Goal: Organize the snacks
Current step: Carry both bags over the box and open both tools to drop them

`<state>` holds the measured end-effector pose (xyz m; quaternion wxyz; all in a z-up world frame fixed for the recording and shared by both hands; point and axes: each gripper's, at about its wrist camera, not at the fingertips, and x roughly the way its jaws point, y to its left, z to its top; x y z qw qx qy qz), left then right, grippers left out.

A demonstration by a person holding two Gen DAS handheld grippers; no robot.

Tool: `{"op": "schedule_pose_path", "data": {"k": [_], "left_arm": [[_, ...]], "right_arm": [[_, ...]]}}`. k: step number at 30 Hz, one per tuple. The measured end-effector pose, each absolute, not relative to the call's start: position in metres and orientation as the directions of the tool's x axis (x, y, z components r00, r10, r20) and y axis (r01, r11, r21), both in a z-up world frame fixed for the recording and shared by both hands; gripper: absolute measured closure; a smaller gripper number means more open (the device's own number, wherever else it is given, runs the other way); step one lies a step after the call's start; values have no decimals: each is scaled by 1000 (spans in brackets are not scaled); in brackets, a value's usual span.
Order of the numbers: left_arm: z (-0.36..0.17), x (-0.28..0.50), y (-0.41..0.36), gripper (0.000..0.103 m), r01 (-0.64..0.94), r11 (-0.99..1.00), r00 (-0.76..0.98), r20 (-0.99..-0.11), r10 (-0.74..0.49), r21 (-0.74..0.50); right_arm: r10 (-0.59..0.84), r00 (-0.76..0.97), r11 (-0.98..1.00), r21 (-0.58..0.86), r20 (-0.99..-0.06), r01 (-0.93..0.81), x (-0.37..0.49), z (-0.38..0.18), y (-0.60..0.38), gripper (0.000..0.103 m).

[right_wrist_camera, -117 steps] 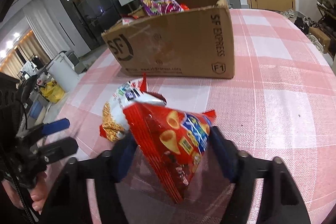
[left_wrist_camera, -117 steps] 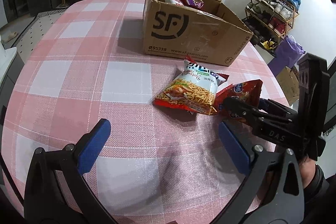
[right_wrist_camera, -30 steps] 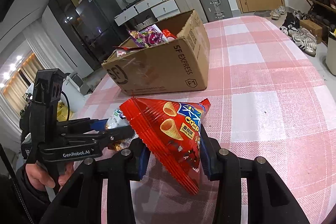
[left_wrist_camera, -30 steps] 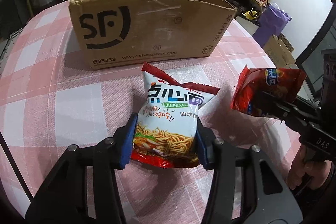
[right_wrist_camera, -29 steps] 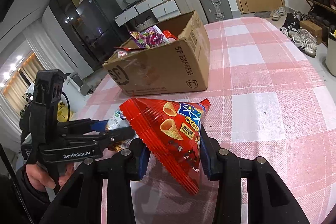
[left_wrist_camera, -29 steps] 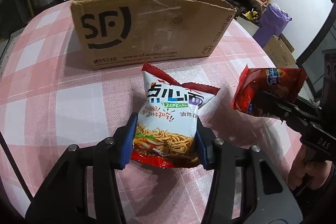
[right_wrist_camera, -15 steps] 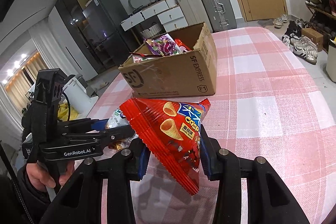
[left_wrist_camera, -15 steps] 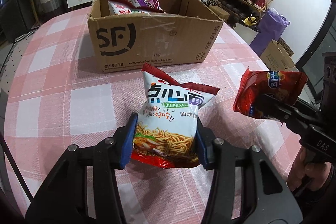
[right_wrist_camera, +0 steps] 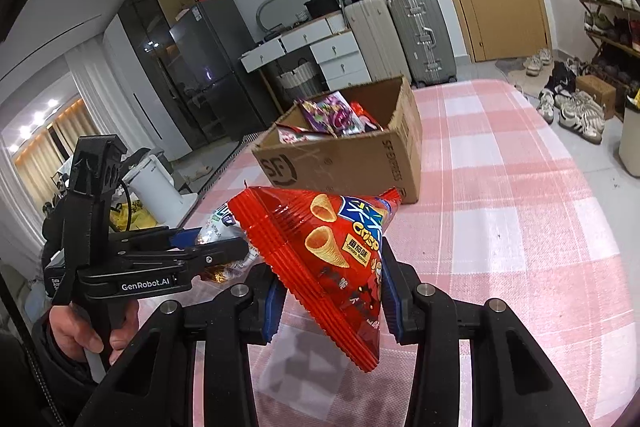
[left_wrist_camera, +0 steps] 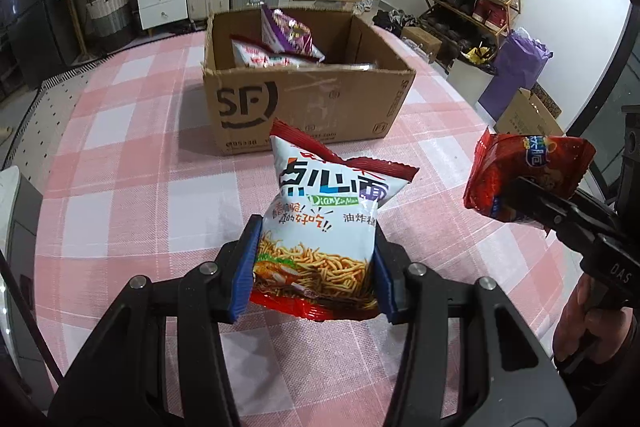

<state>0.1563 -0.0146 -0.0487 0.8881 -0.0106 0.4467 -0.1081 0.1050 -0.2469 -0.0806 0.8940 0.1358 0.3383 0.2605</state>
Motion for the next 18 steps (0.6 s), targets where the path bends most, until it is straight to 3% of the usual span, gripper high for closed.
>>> {"op": "schedule_pose_path", "data": {"k": [18], "left_arm": [[42,158,14,57,177,976,666,-716,-211,-123]], "right_arm": [[515,697,857,290,-499,-426,100,-10,-230,62]]}}
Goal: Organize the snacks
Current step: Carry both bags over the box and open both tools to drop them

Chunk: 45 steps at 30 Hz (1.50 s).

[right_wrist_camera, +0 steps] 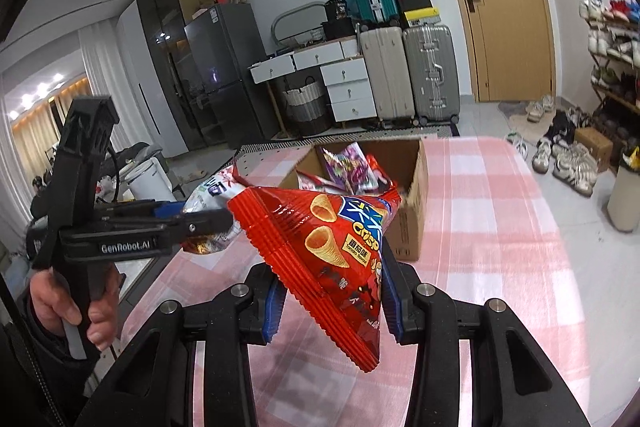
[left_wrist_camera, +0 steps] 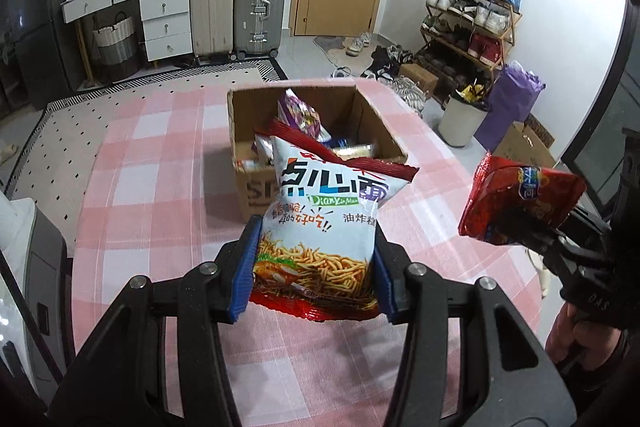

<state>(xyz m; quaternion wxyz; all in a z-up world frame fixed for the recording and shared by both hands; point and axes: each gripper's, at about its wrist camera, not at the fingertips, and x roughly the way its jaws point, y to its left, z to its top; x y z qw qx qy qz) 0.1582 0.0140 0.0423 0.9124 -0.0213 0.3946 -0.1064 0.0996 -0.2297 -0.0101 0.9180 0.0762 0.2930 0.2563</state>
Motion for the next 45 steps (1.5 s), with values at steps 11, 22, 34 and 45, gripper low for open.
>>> {"op": "schedule_pose_path", "data": {"k": [11,22,34,45], "left_arm": [[67,193,25,57,154,984,684,-708,-173,-91],[67,255,22,57,139,986,664,-729,-166,-97],[45,315,8,57,154,982,614,-768,-182,-109],[18,350,-3,57,192,971,560,-797,-226,-140]], "right_arm": [[443,741,895,193,-505,-403,129,22,-210,62],[420,750,903,157,-512,-399,176,35,-195,62],[428,734,901,188,-528,-390,247,29,-197,62],[432,719,900,213,-545,-380,305,12,-196,62]]}}
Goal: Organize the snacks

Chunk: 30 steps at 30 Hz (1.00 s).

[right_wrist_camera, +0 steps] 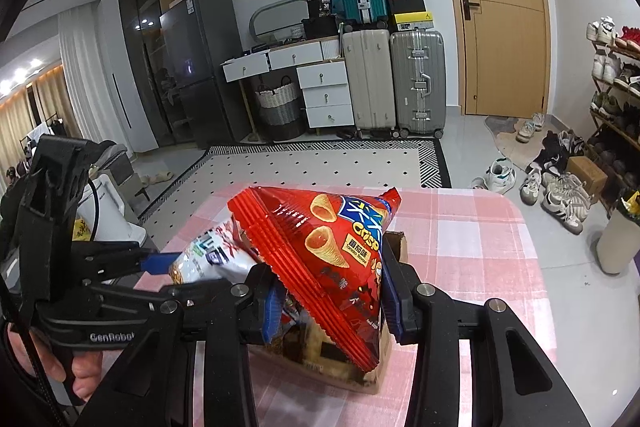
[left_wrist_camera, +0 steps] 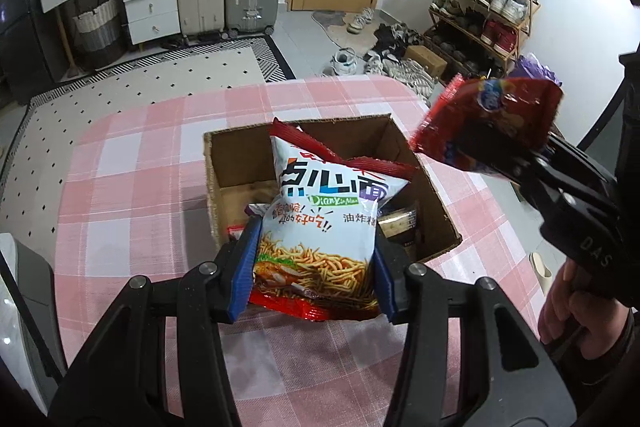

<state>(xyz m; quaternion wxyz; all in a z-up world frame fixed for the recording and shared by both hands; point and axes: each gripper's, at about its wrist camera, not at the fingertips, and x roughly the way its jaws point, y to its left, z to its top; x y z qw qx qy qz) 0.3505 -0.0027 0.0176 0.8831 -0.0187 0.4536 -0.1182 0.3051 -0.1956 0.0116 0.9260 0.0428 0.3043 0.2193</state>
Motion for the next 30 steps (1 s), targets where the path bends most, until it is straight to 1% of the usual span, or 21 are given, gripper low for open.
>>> {"op": "schedule_pose_path", "data": {"k": [13,14,15,16,17,18,19,20,25,30], "left_arm": [[-9,373,-10,56,229,961,530,-808,-256,-154],[-8,373,-10,54,232,961,531,-808,-254,-150],[-8,372,-11,48,233,962,534,-808,-249,-142],[-8,371,-11,34,228,966,538,-811,-230,-123],[-8,371,-12,26,222,969,541,-814,-215,-108],[-7,370,-13,17,217,972,547,-813,-201,-94],[-5,368,-13,17,219,971,553,-808,-205,-96],[-4,366,-11,17,220,970,558,-803,-211,-102],[7,359,-3,17,207,969,569,-790,-229,-132],[18,347,2,17,191,975,590,-780,-208,-115]], "right_arm": [[418,713,908,247,-563,-337,351,-30,-187,62],[416,709,909,246,-570,-336,356,-33,-186,61],[418,706,908,246,-572,-338,355,-36,-186,60],[419,703,908,247,-574,-339,357,-38,-185,54],[425,704,905,253,-569,-342,358,-38,-186,47],[434,707,901,264,-559,-344,359,-38,-188,42],[441,707,898,270,-552,-348,358,-37,-188,31],[447,711,895,275,-543,-352,356,-36,-189,24],[443,748,896,282,-495,-343,341,-25,-204,24],[428,777,899,302,-463,-316,317,-14,-223,24]]}}
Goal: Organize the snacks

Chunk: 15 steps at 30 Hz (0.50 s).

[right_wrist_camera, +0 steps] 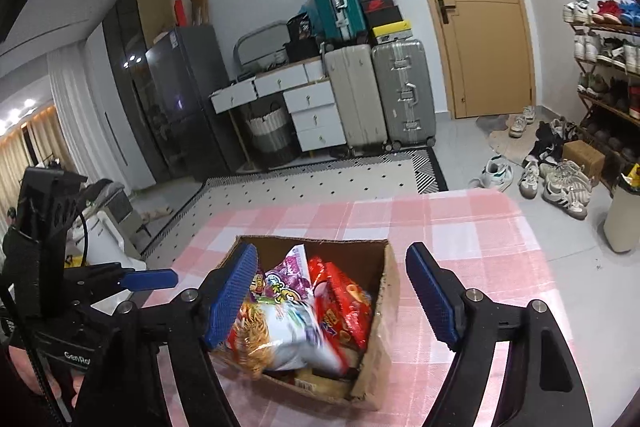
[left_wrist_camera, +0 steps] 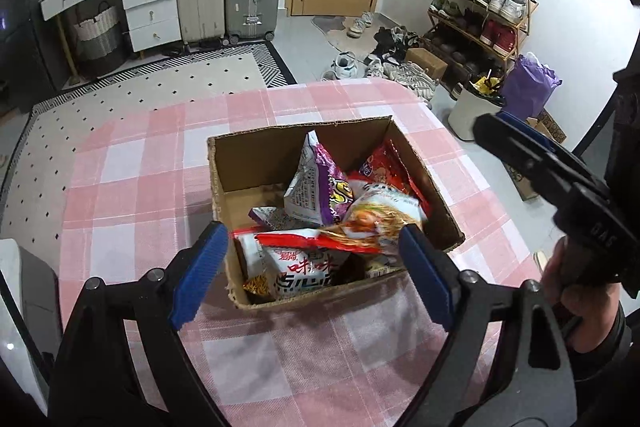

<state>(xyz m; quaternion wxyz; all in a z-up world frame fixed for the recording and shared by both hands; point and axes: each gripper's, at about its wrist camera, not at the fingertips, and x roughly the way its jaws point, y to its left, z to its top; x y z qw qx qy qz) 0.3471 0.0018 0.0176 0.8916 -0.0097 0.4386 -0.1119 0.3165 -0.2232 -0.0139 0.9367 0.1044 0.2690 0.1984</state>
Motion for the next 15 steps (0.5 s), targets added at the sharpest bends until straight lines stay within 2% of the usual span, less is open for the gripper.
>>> {"op": "schedule_pose_path", "data": {"k": [6,9,15], "left_arm": [[34,322,-1,17,175,980,622,-761,-187,-98],[39,309,0,17,162,983,640,-749,-170,-85],[43,274,4,17,125,988,684,-714,-148,-86]], "right_arm": [[422,787,901,304,-450,-309,292,-3,-237,24],[415,794,904,295,-444,-308,276,0,-243,20],[396,808,915,258,-435,-309,237,0,-245,18]]}}
